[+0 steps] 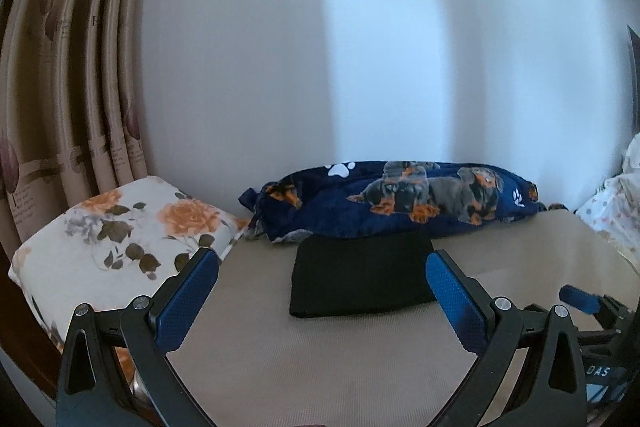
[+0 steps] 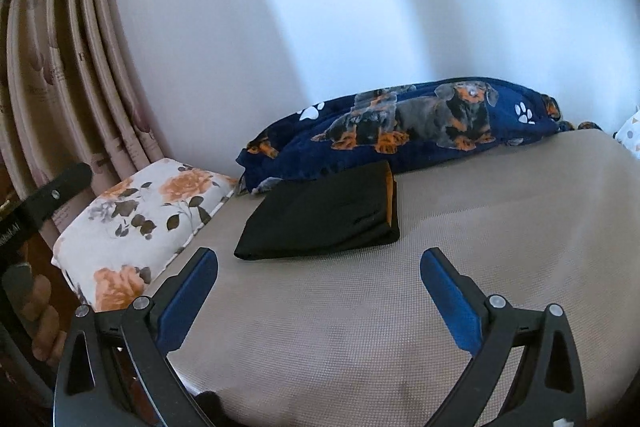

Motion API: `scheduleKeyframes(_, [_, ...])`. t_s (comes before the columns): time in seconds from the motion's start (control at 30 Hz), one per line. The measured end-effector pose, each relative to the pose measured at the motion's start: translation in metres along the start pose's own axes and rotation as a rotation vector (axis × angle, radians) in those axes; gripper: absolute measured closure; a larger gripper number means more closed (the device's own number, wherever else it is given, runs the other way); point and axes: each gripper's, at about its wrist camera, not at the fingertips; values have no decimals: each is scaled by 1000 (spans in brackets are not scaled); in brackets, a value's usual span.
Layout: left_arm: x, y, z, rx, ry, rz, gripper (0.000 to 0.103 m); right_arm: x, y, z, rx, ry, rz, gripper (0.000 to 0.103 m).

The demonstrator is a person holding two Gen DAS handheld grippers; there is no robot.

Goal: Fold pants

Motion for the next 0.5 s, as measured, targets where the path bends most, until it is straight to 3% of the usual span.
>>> scheduleKeyframes(0.23, [6, -12, 12, -53, 0, 42, 0, -7, 5, 1, 1, 16, -1, 0])
scheduleKeyframes(0.5, [6, -24, 22, -75, 20, 27, 0, -5, -4, 6, -33, 22, 0, 0])
Point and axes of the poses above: each gripper's, at about its wrist camera, not at the fingertips, and y roughly against the way its jaws point, x to its right, z to its underside, and after that the axes turned 4 degrees about y, right-handed
